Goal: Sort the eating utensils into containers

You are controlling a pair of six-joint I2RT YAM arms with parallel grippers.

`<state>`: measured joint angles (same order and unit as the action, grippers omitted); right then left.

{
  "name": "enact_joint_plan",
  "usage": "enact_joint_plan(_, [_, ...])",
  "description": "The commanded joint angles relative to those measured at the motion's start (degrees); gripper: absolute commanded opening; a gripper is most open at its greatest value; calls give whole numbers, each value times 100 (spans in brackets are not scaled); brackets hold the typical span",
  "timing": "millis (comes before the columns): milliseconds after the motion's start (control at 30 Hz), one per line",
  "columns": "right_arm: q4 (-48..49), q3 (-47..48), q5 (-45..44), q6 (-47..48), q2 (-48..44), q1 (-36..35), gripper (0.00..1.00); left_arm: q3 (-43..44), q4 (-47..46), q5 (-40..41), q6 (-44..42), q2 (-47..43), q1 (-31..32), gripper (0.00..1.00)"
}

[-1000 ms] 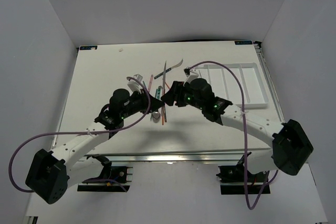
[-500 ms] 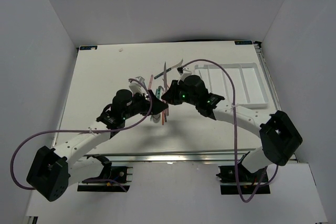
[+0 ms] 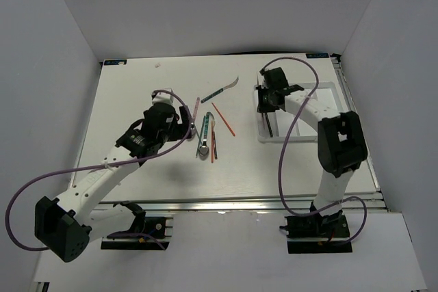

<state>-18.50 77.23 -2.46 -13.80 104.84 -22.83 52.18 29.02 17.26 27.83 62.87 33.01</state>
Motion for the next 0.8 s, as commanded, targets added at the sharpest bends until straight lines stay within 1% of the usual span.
enact_joint_plan(0, [-742,529,-280,563,378,103,0,64,825,893,-559,-292,12,98])
enact_joint_plan(167, [-734,740,-238,598,669,165,0,-410,457,745,-700,-653,12,98])
enact_joint_plan(200, [-760,793,-238,607,748,156,0,-419,421,631,-709,-645,12,98])
enact_joint_plan(333, [-909,864,-220,589,907,165,0,-393,394,595,-727,-504,12,98])
enact_joint_plan(367, [-927,855,-211,546,907,156,2,-402,403,586,-727,-426,12,98])
enact_joint_plan(433, [-875,732,-229,519,837,156,15,-385,412,595,-727,-372,12,98])
enact_joint_plan(467, [-848,688,-220,484,741,156,27,-393,421,603,-727,-346,12,98])
enact_joint_plan(533, [-839,653,-211,466,661,156,36,-393,412,612,-718,-355,12,98])
enact_joint_plan(567, [-848,653,-194,466,600,165,45,-393,412,612,-718,-363,12,98])
enact_joint_plan(600, [-883,670,-185,458,573,165,50,-393,412,612,-718,-398,12,98])
enact_joint_plan(667, [-1005,740,-220,449,459,165,57,-393,412,630,-718,-425,12,98])
enact_joint_plan(767, [-1085,767,-273,396,162,156,57,-402,421,700,-709,-477,12,98])
